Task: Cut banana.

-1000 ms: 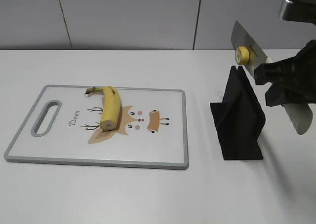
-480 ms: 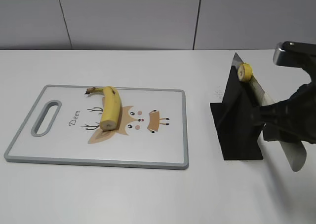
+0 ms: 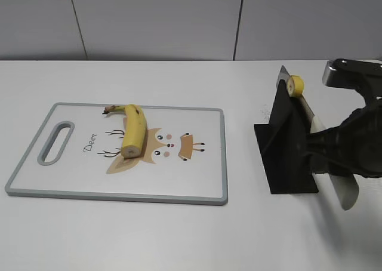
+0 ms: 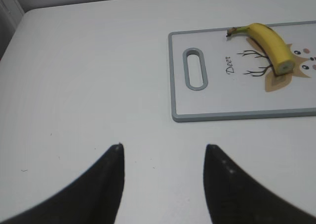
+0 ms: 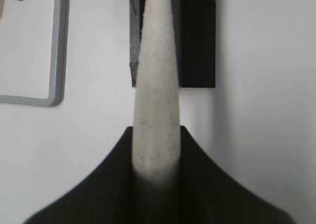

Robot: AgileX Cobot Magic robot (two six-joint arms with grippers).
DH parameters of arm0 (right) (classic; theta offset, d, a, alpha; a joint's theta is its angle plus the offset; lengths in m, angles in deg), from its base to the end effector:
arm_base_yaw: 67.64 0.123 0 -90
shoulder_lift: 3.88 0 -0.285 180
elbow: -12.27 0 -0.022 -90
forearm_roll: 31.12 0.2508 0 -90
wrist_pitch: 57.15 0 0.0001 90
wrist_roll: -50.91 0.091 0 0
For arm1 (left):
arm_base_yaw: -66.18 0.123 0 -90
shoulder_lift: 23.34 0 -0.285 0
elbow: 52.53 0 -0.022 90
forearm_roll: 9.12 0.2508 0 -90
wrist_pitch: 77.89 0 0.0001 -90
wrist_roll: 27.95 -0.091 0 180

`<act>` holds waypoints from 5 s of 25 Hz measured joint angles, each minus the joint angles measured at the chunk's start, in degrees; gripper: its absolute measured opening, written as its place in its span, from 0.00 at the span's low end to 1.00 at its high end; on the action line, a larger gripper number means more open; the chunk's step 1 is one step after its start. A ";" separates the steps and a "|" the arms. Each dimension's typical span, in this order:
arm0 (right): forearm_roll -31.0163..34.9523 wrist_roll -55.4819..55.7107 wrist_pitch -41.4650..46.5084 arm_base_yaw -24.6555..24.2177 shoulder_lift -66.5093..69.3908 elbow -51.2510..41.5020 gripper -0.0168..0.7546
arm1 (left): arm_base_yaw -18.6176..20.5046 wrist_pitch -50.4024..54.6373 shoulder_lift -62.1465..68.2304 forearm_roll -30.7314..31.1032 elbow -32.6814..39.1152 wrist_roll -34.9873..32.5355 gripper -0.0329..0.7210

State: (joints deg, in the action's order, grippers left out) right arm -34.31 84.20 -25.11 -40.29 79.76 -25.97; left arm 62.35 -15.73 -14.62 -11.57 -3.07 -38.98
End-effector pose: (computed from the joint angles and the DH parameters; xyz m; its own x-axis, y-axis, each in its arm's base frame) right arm 0.2082 0.1046 0.2108 -0.9143 0.0997 -0.3925 0.0204 0.9793 0.2012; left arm -0.0020 -0.0033 0.2711 -0.4792 0.2040 -0.8537 0.1843 0.9743 0.1294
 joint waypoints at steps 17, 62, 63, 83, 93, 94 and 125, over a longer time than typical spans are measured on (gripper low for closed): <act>3.20 -1.49 2.91 0.00 1.76 1.88 0.86 | 0.00 0.00 0.00 0.00 0.00 0.00 0.73; 7.06 -34.43 28.38 0.00 -58.02 -9.84 0.77 | 0.00 0.00 0.00 -0.07 0.00 0.00 0.73; 7.11 -34.43 28.15 0.00 -59.56 -9.84 0.77 | 0.00 0.00 0.00 -0.07 0.00 0.00 0.73; 7.19 -34.49 27.98 0.00 -76.21 -9.84 0.77 | 0.00 -0.04 0.00 -0.13 0.00 0.00 0.73; 7.19 -34.49 27.98 -3.15 -76.21 -9.84 0.77 | 0.00 -0.04 0.00 -0.19 0.00 0.00 0.73; 7.19 -34.49 27.98 -4.57 -76.21 -9.84 0.77 | 0.00 -0.04 0.00 -0.19 0.00 0.00 0.73; 7.30 -34.49 27.93 -21.32 -76.21 -9.84 0.77 | 0.00 -0.04 0.00 -0.24 0.00 0.00 0.73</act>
State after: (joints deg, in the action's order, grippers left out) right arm -27.02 49.71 2.82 -61.61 3.55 -35.80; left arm 62.35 -15.77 -14.62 -11.81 -3.07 -38.98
